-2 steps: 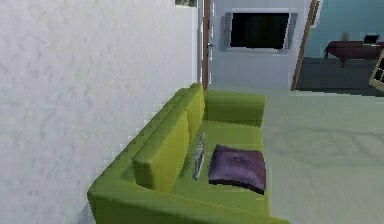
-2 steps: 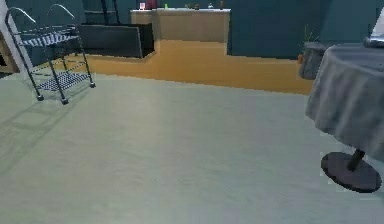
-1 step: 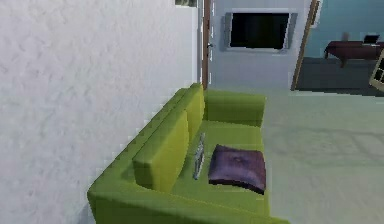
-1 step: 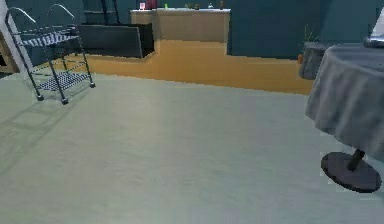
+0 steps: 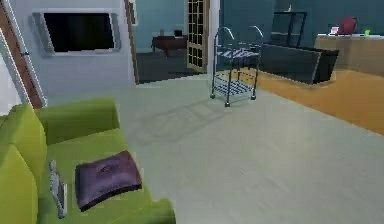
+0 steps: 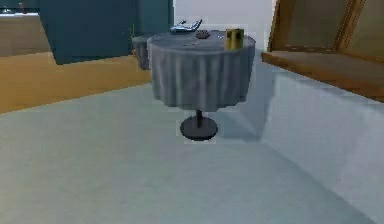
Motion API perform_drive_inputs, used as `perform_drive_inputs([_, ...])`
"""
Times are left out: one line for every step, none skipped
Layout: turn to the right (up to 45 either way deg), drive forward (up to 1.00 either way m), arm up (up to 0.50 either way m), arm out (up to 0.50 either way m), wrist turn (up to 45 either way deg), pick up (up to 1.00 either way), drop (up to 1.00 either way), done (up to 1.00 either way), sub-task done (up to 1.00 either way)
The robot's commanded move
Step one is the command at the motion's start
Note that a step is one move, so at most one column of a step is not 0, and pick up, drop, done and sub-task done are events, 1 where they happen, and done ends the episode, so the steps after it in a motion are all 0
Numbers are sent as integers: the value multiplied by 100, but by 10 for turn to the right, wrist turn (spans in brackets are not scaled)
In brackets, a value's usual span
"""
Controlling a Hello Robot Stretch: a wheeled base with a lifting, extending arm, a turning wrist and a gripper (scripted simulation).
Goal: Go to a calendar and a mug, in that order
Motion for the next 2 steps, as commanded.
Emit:
perform_drive_inputs([390,0,0,0,0,0,0,0,0])
perform_drive_inputs([0,90,0,0,0,0,0,0,0])
